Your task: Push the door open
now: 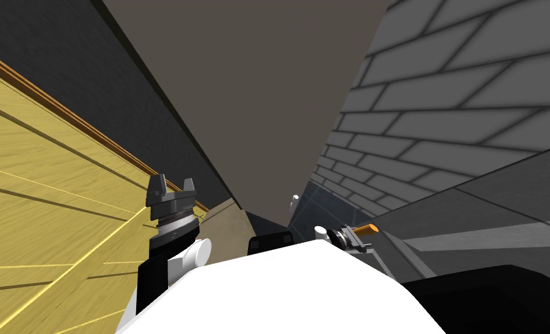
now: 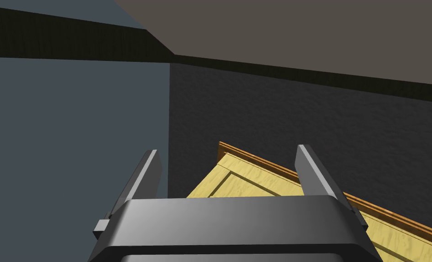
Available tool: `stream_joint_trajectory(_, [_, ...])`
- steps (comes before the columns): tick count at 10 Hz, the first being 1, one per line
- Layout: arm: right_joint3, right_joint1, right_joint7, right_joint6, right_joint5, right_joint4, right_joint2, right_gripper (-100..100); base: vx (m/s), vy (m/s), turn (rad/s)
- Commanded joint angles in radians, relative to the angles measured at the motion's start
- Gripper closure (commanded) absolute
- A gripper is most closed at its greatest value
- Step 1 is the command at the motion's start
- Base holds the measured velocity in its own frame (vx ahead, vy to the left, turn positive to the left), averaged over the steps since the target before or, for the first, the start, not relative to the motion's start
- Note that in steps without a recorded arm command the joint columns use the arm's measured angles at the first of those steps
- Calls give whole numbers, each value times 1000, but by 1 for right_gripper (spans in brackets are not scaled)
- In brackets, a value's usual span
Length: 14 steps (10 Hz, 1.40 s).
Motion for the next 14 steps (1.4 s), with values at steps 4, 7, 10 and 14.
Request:
stream_joint_trajectory(4, [-56,-1,6,-51,-42,21,22,100,12,-58,85])
stream_joint_trajectory(7, [-69,-32,12,-70,-61,21,57,100,117,-25,123])
stream_joint_trajectory(10, [-86,-12,20,-75,-74,18,23,100,-51,-59,16])
stream_joint_trajectory(14, [-112,-5,22,-97,-102,22,-7,100,-49,-161,29])
